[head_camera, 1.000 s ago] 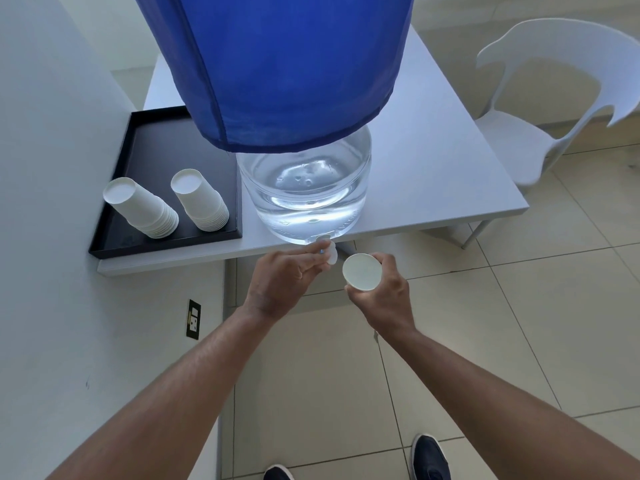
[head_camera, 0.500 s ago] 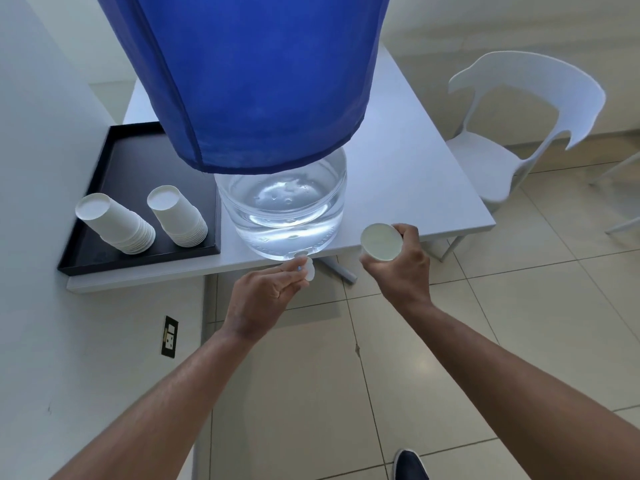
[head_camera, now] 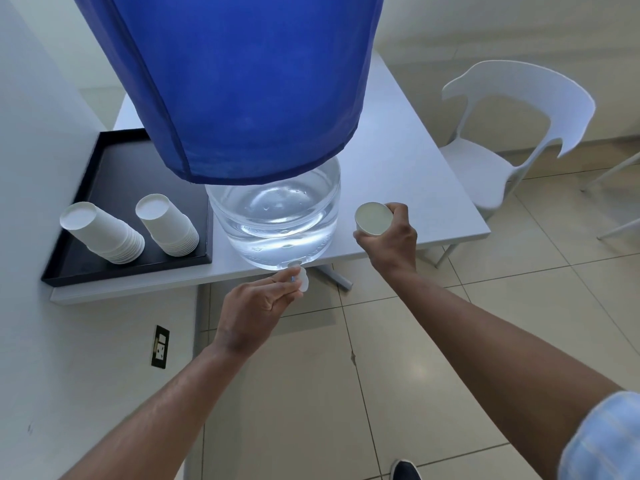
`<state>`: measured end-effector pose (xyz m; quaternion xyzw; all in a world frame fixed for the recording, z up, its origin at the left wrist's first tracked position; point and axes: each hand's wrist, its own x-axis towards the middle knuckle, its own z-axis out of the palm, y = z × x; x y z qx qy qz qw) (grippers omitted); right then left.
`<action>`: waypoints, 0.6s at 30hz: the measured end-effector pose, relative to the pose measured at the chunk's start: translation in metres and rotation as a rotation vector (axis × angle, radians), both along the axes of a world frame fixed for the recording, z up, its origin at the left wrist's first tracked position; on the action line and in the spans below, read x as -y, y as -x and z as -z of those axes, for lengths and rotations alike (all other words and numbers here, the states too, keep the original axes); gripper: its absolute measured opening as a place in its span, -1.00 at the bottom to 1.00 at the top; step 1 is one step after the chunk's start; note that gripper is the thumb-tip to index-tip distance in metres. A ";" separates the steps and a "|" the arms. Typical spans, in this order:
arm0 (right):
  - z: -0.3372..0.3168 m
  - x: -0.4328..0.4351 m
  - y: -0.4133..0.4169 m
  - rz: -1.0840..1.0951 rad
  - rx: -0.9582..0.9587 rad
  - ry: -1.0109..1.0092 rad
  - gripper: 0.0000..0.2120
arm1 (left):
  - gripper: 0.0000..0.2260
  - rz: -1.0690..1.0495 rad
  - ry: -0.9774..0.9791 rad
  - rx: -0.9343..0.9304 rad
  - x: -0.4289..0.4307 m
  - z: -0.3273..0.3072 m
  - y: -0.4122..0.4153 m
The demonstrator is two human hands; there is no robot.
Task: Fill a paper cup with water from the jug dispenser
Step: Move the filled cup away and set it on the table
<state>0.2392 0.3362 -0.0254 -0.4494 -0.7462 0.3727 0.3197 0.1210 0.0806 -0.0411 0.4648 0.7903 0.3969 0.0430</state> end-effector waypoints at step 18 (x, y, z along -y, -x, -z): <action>0.013 -0.017 0.014 -0.020 0.057 0.014 -0.29 | -0.79 0.015 0.017 0.008 0.000 -0.001 0.000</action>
